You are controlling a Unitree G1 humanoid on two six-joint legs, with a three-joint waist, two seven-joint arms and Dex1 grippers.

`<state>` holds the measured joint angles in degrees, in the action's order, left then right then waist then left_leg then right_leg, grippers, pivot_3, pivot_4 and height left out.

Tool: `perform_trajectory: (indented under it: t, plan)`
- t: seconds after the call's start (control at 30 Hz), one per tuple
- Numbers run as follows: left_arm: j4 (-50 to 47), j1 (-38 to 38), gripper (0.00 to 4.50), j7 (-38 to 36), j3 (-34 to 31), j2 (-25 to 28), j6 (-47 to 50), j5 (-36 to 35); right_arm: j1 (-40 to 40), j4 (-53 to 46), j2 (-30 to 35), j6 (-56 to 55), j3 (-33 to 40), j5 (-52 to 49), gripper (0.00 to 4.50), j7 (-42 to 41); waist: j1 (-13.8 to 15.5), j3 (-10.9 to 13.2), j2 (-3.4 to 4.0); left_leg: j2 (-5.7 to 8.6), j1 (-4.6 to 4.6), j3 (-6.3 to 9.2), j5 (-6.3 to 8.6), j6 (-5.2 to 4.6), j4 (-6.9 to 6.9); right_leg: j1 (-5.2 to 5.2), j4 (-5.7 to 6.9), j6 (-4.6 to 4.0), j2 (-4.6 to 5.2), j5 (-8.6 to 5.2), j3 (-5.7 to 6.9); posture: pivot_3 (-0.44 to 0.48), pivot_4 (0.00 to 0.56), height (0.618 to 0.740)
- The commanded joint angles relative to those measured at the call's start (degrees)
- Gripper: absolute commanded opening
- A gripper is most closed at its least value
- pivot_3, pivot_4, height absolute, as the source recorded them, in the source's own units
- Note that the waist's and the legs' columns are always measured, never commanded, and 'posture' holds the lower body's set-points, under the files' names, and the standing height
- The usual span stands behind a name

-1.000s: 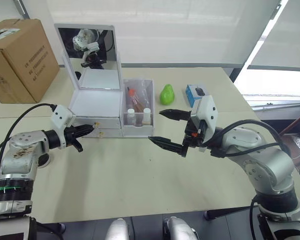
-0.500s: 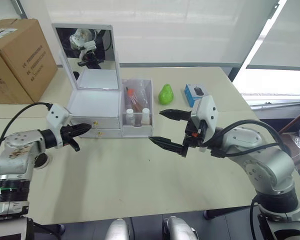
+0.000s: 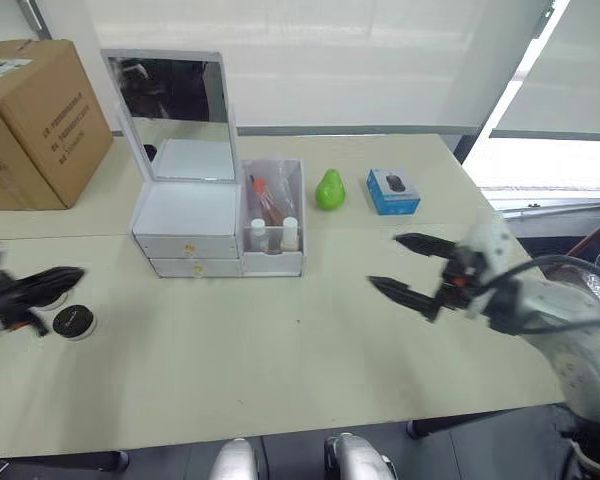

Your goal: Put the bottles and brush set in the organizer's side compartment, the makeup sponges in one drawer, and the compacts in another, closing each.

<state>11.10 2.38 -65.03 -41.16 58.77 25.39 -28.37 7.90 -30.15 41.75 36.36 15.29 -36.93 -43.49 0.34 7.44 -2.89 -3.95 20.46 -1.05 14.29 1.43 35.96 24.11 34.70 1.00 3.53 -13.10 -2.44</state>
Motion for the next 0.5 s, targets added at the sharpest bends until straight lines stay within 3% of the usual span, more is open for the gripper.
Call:
perform_trajectory:
  t: [0.03, 0.13, 0.33, 0.5]
  plan:
    - [10.6, 3.9, 1.49, -0.7, -5.8, 3.5, -8.5, 4.3, -8.3, 4.1, 1.1, -7.4, 9.6, 2.5, 4.5, -3.9, 0.3, 0.0, 0.02, 0.0, 0.0, -0.01, 0.01, 0.01, -0.11, 0.0, -0.16, 0.0, 0.01, 0.0, 0.01, 0.0, 0.15, 0.733]
    - [24.1, 5.7, 2.47, 0.6, -8.6, 6.8, -17.7, 7.1, -15.3, 11.4, 1.1, -13.1, 16.8, 4.3, 4.5, -7.0, 0.4, 0.0, 0.01, -0.03, 0.01, -0.04, 0.02, 0.03, -0.17, 0.02, -0.33, 0.0, 0.03, 0.0, 0.05, 0.0, 0.15, 0.733]
    - [39.7, 7.1, 4.36, 1.0, -9.1, 10.3, -27.9, 8.9, -20.4, 23.3, 2.4, -21.8, 21.8, 7.8, 4.5, -11.2, 0.3, 0.0, 0.02, -0.01, -0.06, -0.57, 0.34, 0.56, -0.47, 0.11, -0.55, 0.0, 0.7, 0.0, 0.45, 0.0, 0.15, 0.733]
    - [43.7, 6.3, 4.47, 0.9, -8.2, 11.1, -31.5, 8.5, -21.1, 28.6, 2.6, -25.4, 22.0, 9.2, 4.5, -12.3, 0.3, 0.0, 0.02, 0.0, -0.2, -0.87, 0.36, 0.61, -0.89, 0.15, -0.59, 0.02, 0.92, 0.01, 0.62, 0.0, 0.15, 0.733]
